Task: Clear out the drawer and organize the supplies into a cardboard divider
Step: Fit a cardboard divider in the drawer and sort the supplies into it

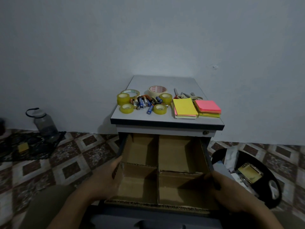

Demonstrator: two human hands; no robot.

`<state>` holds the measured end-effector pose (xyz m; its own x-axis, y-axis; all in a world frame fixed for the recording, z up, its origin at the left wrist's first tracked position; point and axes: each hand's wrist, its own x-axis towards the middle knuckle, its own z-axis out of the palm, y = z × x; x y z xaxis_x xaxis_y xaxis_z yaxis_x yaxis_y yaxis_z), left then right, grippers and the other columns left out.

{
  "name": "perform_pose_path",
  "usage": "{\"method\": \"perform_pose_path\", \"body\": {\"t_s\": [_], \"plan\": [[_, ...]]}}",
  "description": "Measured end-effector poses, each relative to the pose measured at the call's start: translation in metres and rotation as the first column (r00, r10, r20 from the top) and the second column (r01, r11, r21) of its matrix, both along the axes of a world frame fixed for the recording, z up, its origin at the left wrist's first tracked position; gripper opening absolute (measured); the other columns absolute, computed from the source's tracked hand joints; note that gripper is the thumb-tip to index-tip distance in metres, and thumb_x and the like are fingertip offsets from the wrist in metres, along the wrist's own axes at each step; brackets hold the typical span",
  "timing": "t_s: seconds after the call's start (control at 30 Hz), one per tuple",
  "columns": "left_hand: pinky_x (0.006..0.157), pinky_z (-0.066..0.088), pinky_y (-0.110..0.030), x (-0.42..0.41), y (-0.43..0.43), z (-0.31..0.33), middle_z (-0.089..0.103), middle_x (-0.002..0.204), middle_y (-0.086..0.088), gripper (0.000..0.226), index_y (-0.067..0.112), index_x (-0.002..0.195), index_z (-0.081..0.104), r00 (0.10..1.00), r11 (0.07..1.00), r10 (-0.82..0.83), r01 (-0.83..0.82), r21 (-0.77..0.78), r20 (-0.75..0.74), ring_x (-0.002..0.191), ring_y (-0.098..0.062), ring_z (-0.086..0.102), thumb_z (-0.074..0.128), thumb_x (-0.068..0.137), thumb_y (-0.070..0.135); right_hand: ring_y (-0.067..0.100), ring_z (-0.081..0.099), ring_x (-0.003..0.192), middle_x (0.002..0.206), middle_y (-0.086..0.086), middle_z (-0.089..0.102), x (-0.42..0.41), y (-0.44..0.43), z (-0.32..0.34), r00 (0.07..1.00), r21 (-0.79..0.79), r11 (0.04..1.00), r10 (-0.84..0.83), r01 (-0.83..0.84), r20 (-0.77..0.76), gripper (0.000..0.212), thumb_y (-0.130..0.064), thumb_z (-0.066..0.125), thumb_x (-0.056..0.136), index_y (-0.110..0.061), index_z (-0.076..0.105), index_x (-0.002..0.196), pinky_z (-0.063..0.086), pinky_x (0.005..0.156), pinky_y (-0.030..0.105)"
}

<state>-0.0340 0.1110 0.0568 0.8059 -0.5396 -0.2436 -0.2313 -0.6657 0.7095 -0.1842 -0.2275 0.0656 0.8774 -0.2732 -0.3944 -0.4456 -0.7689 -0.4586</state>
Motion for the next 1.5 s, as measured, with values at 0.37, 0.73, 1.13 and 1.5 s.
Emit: {"method": "perform_pose_path", "body": {"t_s": [0.37, 0.73, 1.13, 1.5], "plan": [[0.065, 0.045, -0.014, 0.040, -0.034, -0.010, 0.061, 0.116, 0.005, 0.028, 0.048, 0.113, 0.047, 0.977, 0.970, 0.185, -0.199, -0.136, -0.110, 0.088, 0.000, 0.058, 0.040, 0.106, 0.021, 0.009, 0.059, 0.089, 0.127, 0.001, 0.053, 0.046, -0.002, -0.016, 0.954, 0.173, 0.967, -0.223, 0.189, 0.199, 0.037, -0.019, 0.044, 0.102, -0.031, 0.042, 0.137, 0.049, 0.071, 0.025], [0.074, 0.057, -0.042, 0.039, -0.023, -0.019, 0.064, 0.109, 0.010, 0.047, 0.046, 0.146, 0.036, 0.975, 0.976, 0.213, -0.215, -0.033, -0.056, 0.080, -0.021, 0.071, 0.035, 0.105, 0.024, 0.016, 0.067, 0.078, 0.117, -0.002, 0.054, 0.035, 0.003, -0.020, 0.962, 0.105, 0.980, -0.190, 0.171, 0.198, 0.038, -0.010, 0.037, 0.102, -0.028, 0.041, 0.136, 0.057, 0.067, 0.032], [0.077, 0.049, -0.020, 0.026, -0.021, -0.006, 0.053, 0.136, 0.009, 0.044, 0.037, 0.148, 0.038, 0.977, 0.975, 0.212, -0.213, -0.056, -0.033, 0.099, -0.002, 0.058, 0.044, 0.104, 0.033, 0.007, 0.062, 0.081, 0.128, 0.002, 0.057, 0.034, 0.006, -0.012, 0.961, 0.043, 0.982, -0.189, 0.184, 0.201, 0.039, -0.019, 0.044, 0.102, -0.026, 0.042, 0.140, 0.054, 0.070, 0.023], [0.068, 0.043, -0.015, 0.056, -0.008, 0.094, 0.067, 0.092, 0.011, 0.010, 0.026, 0.101, 0.068, 0.804, 0.862, 0.474, -0.339, -0.377, 0.360, 0.084, 0.002, 0.060, 0.063, 0.095, 0.020, -0.004, 0.056, 0.063, 0.085, -0.008, 0.066, 0.074, 0.015, 0.090, 0.811, -0.186, 0.968, -0.028, 0.168, 0.584, 0.011, -0.022, 0.057, 0.095, -0.028, 0.065, 0.097, 0.038, 0.054, 0.014]]}}
